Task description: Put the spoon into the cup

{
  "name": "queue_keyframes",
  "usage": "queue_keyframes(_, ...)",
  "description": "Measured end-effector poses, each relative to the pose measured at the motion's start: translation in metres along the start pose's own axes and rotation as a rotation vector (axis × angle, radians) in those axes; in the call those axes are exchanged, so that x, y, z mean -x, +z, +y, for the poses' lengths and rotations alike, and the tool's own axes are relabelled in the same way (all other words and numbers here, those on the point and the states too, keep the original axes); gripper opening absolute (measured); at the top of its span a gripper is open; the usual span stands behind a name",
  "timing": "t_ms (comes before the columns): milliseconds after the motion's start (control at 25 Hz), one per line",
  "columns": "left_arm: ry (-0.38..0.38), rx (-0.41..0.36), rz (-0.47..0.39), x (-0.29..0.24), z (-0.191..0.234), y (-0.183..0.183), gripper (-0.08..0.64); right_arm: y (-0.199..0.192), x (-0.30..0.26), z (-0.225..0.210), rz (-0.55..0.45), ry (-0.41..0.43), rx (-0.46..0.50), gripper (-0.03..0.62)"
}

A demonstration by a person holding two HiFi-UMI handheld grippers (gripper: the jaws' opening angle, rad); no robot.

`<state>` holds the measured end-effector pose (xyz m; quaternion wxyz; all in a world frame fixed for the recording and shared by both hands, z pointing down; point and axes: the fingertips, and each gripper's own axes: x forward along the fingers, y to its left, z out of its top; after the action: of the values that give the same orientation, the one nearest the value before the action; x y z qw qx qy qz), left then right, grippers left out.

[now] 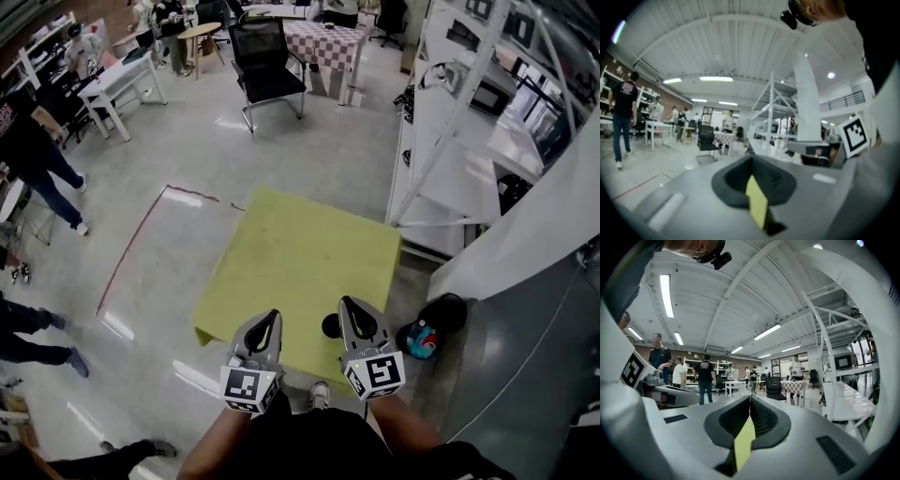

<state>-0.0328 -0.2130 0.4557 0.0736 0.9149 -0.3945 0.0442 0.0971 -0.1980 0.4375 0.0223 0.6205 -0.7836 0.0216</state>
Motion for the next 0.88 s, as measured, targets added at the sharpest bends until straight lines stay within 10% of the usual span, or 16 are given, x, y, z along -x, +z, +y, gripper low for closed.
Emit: queue_keyframes(880, -0.154, -0.029, 0.167, -0.045, -0.009, -0.081, 0.006, -0.088, 0.041, -0.018, 0.239, -0.148, -0.045, 0.011)
